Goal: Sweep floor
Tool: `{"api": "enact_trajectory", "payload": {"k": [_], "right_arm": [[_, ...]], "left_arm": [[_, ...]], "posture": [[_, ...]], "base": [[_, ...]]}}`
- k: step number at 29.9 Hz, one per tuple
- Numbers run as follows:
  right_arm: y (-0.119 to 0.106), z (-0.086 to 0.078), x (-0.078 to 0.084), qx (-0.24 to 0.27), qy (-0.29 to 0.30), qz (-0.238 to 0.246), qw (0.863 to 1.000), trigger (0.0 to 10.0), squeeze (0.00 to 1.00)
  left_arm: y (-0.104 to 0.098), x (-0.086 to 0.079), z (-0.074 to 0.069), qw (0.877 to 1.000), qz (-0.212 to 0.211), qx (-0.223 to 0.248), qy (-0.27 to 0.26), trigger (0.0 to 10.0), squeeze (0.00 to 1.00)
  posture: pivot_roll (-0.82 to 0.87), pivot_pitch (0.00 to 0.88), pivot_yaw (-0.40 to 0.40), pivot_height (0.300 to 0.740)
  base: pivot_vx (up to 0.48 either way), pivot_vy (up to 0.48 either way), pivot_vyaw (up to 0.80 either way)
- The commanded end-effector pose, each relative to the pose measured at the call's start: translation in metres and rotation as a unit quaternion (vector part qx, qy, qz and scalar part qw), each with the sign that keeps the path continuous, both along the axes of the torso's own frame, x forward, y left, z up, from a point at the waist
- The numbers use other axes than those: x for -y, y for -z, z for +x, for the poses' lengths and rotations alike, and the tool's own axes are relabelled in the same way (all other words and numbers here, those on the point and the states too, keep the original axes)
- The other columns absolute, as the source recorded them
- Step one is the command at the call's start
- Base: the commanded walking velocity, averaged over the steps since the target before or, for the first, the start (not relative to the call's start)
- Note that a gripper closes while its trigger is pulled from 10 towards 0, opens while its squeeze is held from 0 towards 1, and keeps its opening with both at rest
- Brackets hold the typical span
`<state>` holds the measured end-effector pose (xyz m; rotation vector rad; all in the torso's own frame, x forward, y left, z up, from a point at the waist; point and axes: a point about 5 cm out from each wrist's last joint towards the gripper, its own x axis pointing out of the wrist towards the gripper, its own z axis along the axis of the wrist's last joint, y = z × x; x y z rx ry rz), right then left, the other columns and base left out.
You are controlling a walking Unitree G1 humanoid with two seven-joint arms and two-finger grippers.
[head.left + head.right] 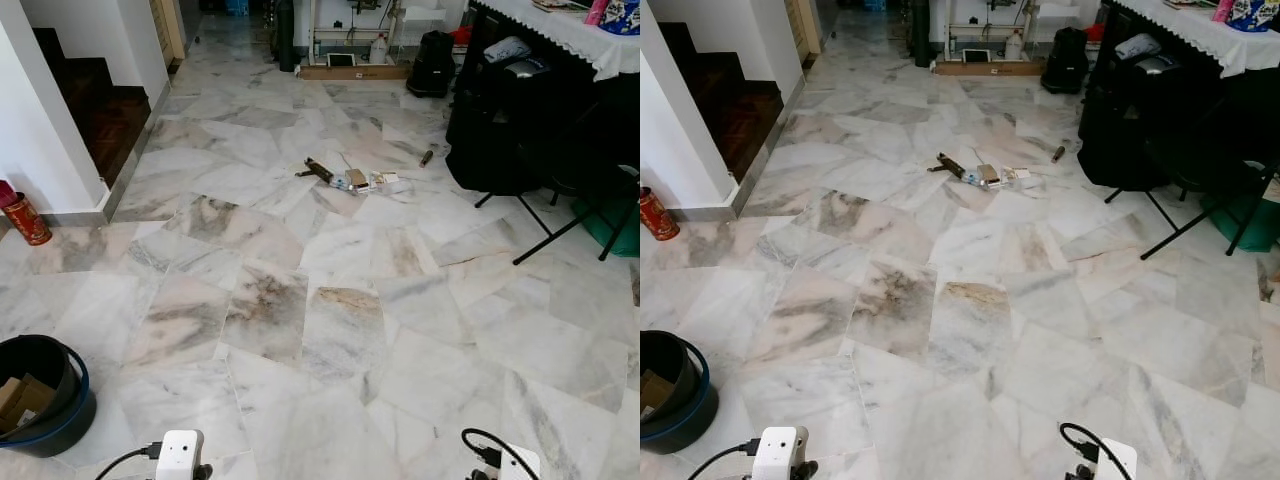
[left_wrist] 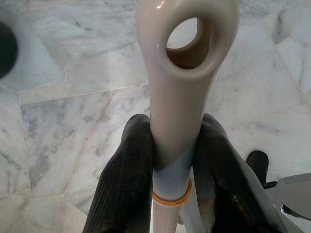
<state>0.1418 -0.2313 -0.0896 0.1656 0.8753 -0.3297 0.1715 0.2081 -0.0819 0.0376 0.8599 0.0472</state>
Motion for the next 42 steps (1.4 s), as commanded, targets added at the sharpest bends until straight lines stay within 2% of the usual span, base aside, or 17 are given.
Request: {"api": "enact_trajectory", "payload": {"k": [1, 9, 11, 23, 27, 29, 35, 40, 42], "right_arm": [[-0.002, 0.029, -0.053, -0.003, -0.157, 0.048, 0.986, 10.0, 0.0], [-0.001, 0.028, -0.053, -0.004, -0.158, 0.049, 0.986, 10.0, 0.0], [0.0, 0.025, -0.052, -0.01, -0.155, 0.055, 0.986, 10.0, 0.0], [0.0, 0.025, -0.049, -0.013, -0.154, 0.05, 0.987, 10.0, 0.0], [-0.002, 0.027, -0.04, -0.009, -0.136, 0.025, 0.99, 10.0, 0.0], [-0.005, 0.029, -0.026, -0.008, -0.101, -0.002, 0.995, 10.0, 0.0], [-0.013, 0.034, 0.0, 0.006, -0.05, -0.034, 0.998, 10.0, 0.0], [-0.016, 0.039, 0.002, 0.015, -0.056, -0.032, 0.998, 10.0, 0.0], [-0.018, 0.046, -0.004, 0.025, -0.062, -0.024, 0.997, 10.0, 0.0]], "left_arm": [[0.004, -0.034, -0.018, 0.996, 0.021, -0.078, -0.03, 10.0, 0.0], [0.004, -0.033, -0.016, 0.996, 0.018, -0.075, -0.033, 10.0, 0.0], [0.007, -0.032, -0.026, 0.996, 0.001, -0.077, -0.043, 10.0, 0.0], [0.007, -0.032, -0.025, 0.996, -0.002, -0.078, -0.046, 10.0, 0.0], [0.007, -0.031, -0.024, 0.996, -0.003, -0.077, -0.045, 10.0, 0.0], [0.007, -0.03, -0.024, 0.996, -0.004, -0.076, -0.046, 10.0, 0.0], [0.008, -0.024, -0.022, 0.996, -0.004, -0.076, -0.04, 10.0, 0.0], [0.005, -0.019, -0.013, 0.997, -0.011, -0.056, -0.045, 10.0, 0.0], [0.004, -0.019, -0.011, 0.998, -0.013, -0.045, -0.052, 10.0, 0.0]], "posture": [[-0.06, 0.0, 0.018, 0.74], [-0.06, 0.0, 0.017, 0.74], [-0.06, 0.0, 0.006, 0.74], [-0.06, 0.0, 0.0, 0.74], [-0.07, 0.0, -0.004, 0.74], [-0.08, 0.0, -0.006, 0.74], [-0.06, 0.0, -0.034, 0.74], [-0.04, 0.0, -0.061, 0.74], [-0.04, 0.0, -0.069, 0.74]], "base": [[0.0, 0.0, 0.0], [0.0, 0.0, 0.0], [0.0, 0.0, 0.0], [0.0, 0.0, 0.0], [0.0, 0.0, 0.0], [0.0, 0.0, 0.0], [0.0, 0.0, 0.0], [0.0, 0.0, 0.0], [0.0, 0.0, 0.0]]}}
